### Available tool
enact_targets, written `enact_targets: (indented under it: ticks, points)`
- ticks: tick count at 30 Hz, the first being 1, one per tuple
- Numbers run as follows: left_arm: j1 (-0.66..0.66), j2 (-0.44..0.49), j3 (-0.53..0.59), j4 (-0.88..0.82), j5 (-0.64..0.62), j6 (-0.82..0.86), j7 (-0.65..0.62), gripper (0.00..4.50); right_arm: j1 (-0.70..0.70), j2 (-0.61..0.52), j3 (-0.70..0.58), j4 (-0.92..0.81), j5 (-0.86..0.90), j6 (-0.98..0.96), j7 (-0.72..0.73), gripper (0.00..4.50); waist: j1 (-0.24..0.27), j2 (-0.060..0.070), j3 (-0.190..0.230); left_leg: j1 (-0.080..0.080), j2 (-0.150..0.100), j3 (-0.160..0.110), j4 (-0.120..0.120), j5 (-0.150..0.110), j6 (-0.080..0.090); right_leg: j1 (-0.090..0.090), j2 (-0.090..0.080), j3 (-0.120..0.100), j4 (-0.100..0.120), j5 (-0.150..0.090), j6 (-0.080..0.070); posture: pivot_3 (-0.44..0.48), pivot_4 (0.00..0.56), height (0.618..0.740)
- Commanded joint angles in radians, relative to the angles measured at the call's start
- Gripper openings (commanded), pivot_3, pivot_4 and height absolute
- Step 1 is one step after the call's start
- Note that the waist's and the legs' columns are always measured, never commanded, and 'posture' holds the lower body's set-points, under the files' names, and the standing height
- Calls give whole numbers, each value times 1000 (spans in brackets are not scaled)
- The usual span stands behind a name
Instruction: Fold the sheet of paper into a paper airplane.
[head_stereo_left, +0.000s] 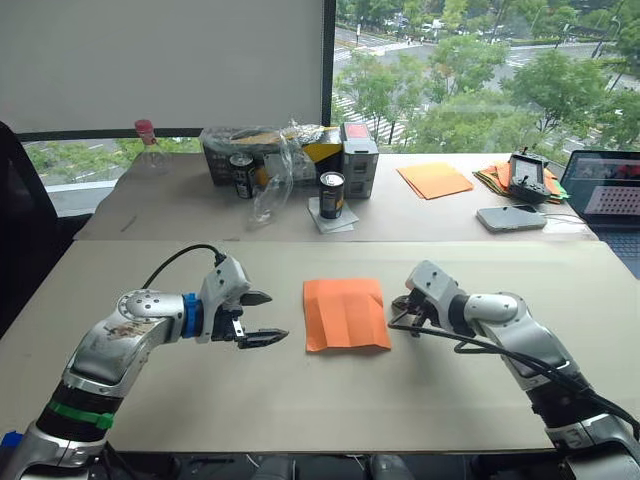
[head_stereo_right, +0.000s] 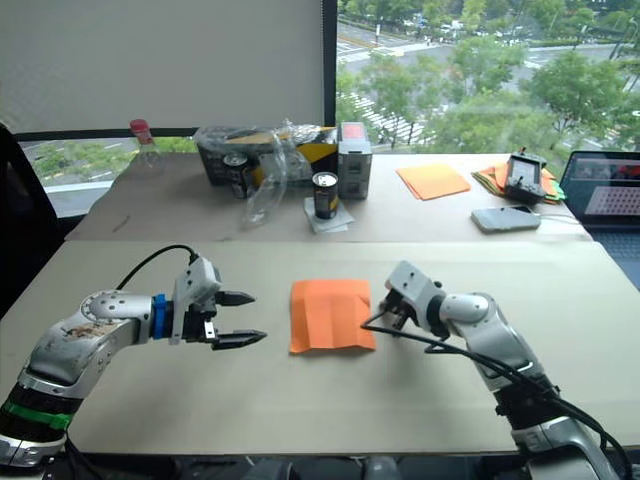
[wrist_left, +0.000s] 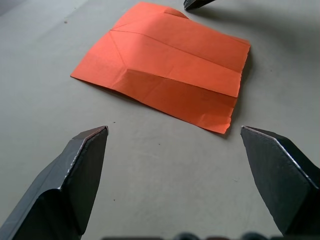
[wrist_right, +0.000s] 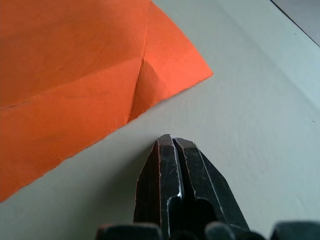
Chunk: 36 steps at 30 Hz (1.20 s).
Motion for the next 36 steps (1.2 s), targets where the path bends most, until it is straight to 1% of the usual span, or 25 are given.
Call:
enact_targets:
  ticks: [1, 4, 9, 12, 16, 18, 20, 21, 22, 24, 27, 28, 29, 30, 31, 34, 36]
  points:
    - [9, 34, 27, -31, 6, -12, -6, 4500, -21, 63, 47, -9, 6, -7, 37, 77, -4, 0, 0, 0, 0, 0, 0, 0, 0, 0, 0, 0, 0, 0, 0, 0, 150, 670]
    - [22, 49, 34, -29, 9, -17, -6, 4500, -30, 111, 74, -39, 2, 32, 45, 77, -14, 0, 0, 0, 0, 0, -1, 0, 0, 0, 0, 0, 0, 0, 0, 0, 150, 670]
    - [26, 54, 39, -24, 11, -24, -2, 4500, -31, 140, 76, -83, -1, 90, 34, 77, -14, 0, 0, 0, 0, 0, -1, 0, 0, -1, 0, 0, 0, 0, 0, 0, 150, 670]
    - [22, 37, 30, -20, 12, -29, 6, 4500, -27, 157, 76, -103, -5, 108, 25, 77, -15, 0, 0, 0, 0, -1, -1, 0, 0, -1, 0, 0, 0, 0, 0, 0, 150, 670]
    - [-7, -13, 26, -8, -6, -22, 27, 4500, -27, 141, 57, -126, -16, 125, 15, 77, -11, 0, 0, 0, -1, -1, -1, 0, 0, -1, 0, 0, 0, 0, 0, 0, 150, 670]
    - [-34, -37, 22, 16, 9, -31, 44, 3947, -22, 123, 21, -157, 5, 147, 15, 0, -5, 0, 0, 0, -1, -1, 0, 0, 0, -1, 0, 0, 0, 0, 0, 0, 150, 670]
    - [-76, -70, 15, 51, 15, -46, 50, 3400, 6, 69, -65, -218, 48, 175, 30, 0, 2, 0, 0, 0, -1, -1, 0, 0, 0, -1, 0, 0, 0, 0, 0, 0, 150, 670]
    - [-90, -79, 13, 64, 16, -51, 48, 2932, 15, 52, -88, -238, 60, 184, 34, 0, 9, 0, 0, 0, -1, -1, 0, 0, 0, 0, -1, 0, 0, 0, 0, 0, 150, 670]
    - [-103, -89, 4, 77, 24, -63, 45, 2685, 26, 37, -107, -259, 75, 199, 38, 0, 10, 0, 0, 0, -2, -1, 0, 0, 0, 0, -1, 0, 0, 0, 0, 0, 150, 670]
    - [-124, -104, -28, 106, 57, -102, 40, 1968, 41, 31, -124, -279, 87, 205, 27, 0, 10, 0, 0, 0, -2, 0, 0, 0, 0, 0, -1, 0, 0, 0, 0, 0, 150, 670]
    - [-163, -163, -114, 159, 112, -122, 44, 928, 62, 27, -116, -272, 68, 186, 4, 0, 10, 0, 0, 0, -1, 0, 0, 0, 0, 0, -1, 0, 0, 0, 0, 0, 150, 670]
    - [-171, -177, -131, 174, 127, -126, 45, 647, 63, 31, -119, -272, 69, 185, -5, 0, 10, 0, 0, 0, -1, 0, 0, 0, 0, 0, -1, 0, 0, 0, 0, 0, 150, 670]
    - [-179, -200, -143, 202, 142, -133, 58, 233, 65, 35, -125, -274, 70, 188, -16, 0, 9, 0, 0, 0, -1, 0, 0, 0, 0, 0, -1, 0, 0, 0, 0, 0, 150, 670]
    - [-185, -230, -144, 243, 152, -154, 75, 28, 70, 40, -131, -273, 69, 187, -30, 0, 8, 0, 0, 0, -1, 1, 0, 0, 0, 0, -1, 1, 0, 0, 0, 0, 150, 670]
    - [-189, -251, -143, 272, 160, -172, 85, 28, 74, 42, -133, -273, 69, 186, -39, 0, 7, 0, 0, 0, -2, 1, 0, 0, 0, 0, -1, 1, 0, 0, 0, 0, 150, 670]
    - [-193, -243, -179, 334, 214, -197, 67, 28, 92, 50, -132, -282, 75, 188, -59, 0, 6, 0, 0, 0, -1, 1, 0, 0, 0, 0, -1, 1, 0, 0, 0, 0, 150, 670]
    - [-192, -243, -188, 363, 228, -198, 56, 28, 110, 54, -132, -301, 82, 198, -70, 0, 7, 0, 0, 0, -1, 1, 0, 0, 0, -1, -1, 1, 0, 0, 0, 0, 150, 670]
